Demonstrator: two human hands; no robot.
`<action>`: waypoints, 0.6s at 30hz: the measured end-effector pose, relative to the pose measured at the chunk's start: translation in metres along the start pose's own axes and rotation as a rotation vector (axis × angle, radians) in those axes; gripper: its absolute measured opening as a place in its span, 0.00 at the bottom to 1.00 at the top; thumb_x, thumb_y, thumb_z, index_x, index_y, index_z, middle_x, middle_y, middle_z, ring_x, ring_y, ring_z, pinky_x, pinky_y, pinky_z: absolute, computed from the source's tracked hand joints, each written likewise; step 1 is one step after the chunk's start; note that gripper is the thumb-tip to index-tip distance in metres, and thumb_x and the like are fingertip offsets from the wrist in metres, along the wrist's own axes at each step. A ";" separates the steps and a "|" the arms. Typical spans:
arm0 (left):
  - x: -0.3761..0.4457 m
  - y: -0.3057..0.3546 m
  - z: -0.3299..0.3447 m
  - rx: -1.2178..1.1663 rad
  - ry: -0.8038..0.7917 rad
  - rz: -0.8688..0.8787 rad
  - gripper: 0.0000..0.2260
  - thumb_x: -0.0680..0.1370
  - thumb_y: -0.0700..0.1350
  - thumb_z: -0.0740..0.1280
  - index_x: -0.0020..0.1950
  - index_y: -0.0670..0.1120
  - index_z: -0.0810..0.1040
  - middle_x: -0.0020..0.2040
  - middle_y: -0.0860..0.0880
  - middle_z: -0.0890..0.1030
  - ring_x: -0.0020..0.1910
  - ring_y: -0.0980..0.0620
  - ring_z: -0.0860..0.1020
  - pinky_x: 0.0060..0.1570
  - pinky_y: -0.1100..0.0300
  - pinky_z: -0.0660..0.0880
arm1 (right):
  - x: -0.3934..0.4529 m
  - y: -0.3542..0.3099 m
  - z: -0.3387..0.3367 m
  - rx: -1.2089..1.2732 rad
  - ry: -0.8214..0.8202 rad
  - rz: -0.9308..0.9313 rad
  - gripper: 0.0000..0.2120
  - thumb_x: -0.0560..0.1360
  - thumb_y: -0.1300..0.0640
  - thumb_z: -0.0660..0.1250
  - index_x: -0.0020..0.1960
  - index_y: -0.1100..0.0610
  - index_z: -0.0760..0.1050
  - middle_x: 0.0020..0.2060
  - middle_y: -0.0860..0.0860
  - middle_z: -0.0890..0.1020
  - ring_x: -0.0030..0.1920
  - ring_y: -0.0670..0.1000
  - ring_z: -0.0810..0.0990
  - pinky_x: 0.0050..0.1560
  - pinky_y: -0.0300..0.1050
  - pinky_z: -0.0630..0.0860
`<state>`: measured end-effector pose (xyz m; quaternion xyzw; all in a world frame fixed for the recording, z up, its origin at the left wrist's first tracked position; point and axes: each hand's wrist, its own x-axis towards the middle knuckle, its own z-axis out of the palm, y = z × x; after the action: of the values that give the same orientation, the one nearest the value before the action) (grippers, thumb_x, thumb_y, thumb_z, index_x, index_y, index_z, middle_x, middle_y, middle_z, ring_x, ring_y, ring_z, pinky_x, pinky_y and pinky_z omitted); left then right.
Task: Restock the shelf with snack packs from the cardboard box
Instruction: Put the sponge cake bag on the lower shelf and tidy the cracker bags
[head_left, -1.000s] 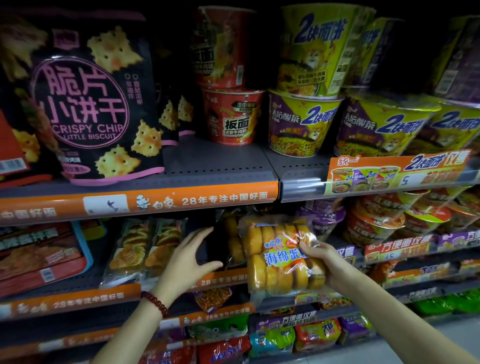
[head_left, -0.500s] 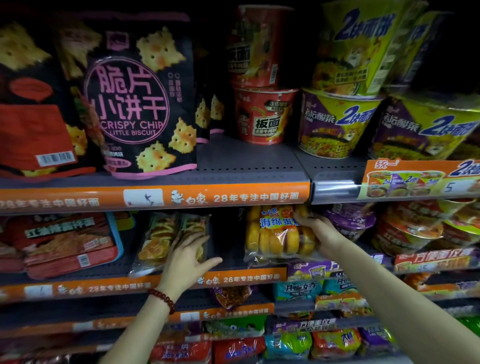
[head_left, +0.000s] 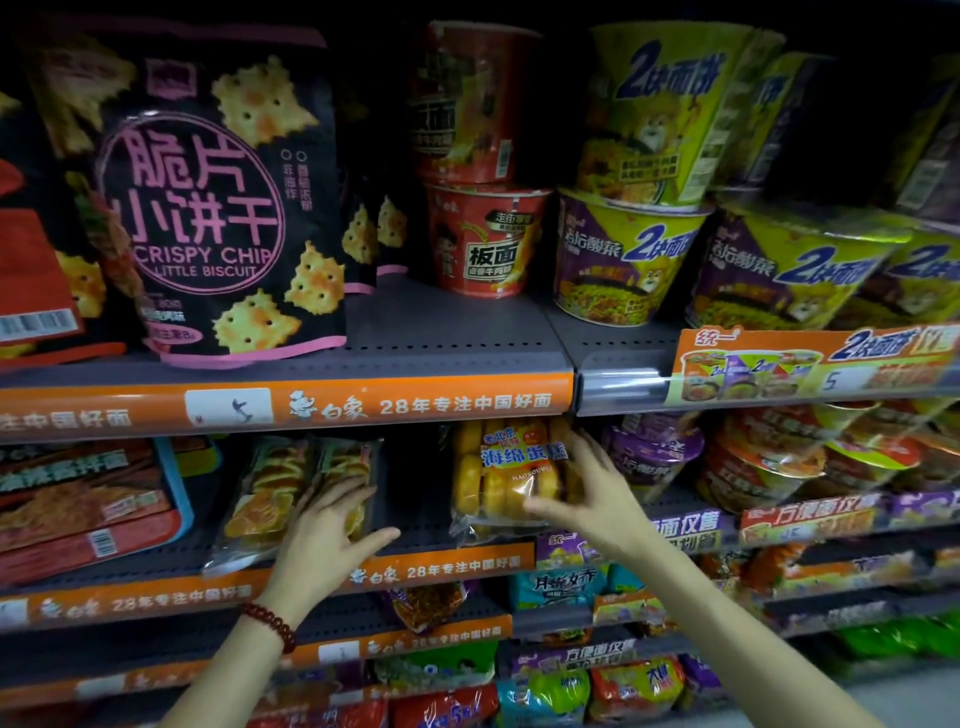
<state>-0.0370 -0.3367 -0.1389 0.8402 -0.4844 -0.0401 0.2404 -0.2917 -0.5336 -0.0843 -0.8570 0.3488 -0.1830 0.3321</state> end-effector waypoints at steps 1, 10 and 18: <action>0.000 0.000 0.000 0.003 0.004 0.001 0.41 0.64 0.74 0.53 0.68 0.50 0.74 0.71 0.52 0.70 0.70 0.51 0.69 0.70 0.48 0.66 | -0.003 0.003 0.002 -0.056 -0.032 -0.033 0.49 0.59 0.27 0.69 0.74 0.41 0.55 0.75 0.46 0.58 0.76 0.48 0.54 0.72 0.51 0.60; -0.002 0.005 -0.005 -0.046 -0.026 -0.012 0.32 0.70 0.65 0.68 0.69 0.49 0.74 0.72 0.50 0.70 0.70 0.51 0.68 0.70 0.54 0.65 | -0.003 0.016 -0.010 -0.089 -0.008 -0.061 0.42 0.66 0.44 0.76 0.74 0.45 0.59 0.74 0.50 0.63 0.75 0.51 0.58 0.72 0.49 0.61; -0.004 0.001 -0.026 -0.209 0.052 0.000 0.25 0.72 0.57 0.71 0.65 0.46 0.76 0.67 0.49 0.75 0.66 0.53 0.72 0.63 0.65 0.65 | -0.007 -0.056 0.016 -0.464 0.165 -0.297 0.34 0.68 0.34 0.66 0.69 0.49 0.66 0.68 0.54 0.67 0.70 0.60 0.63 0.68 0.58 0.65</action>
<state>-0.0325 -0.3241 -0.1159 0.8113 -0.4713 -0.0685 0.3390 -0.2617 -0.4915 -0.0575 -0.9340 0.2779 -0.2142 0.0670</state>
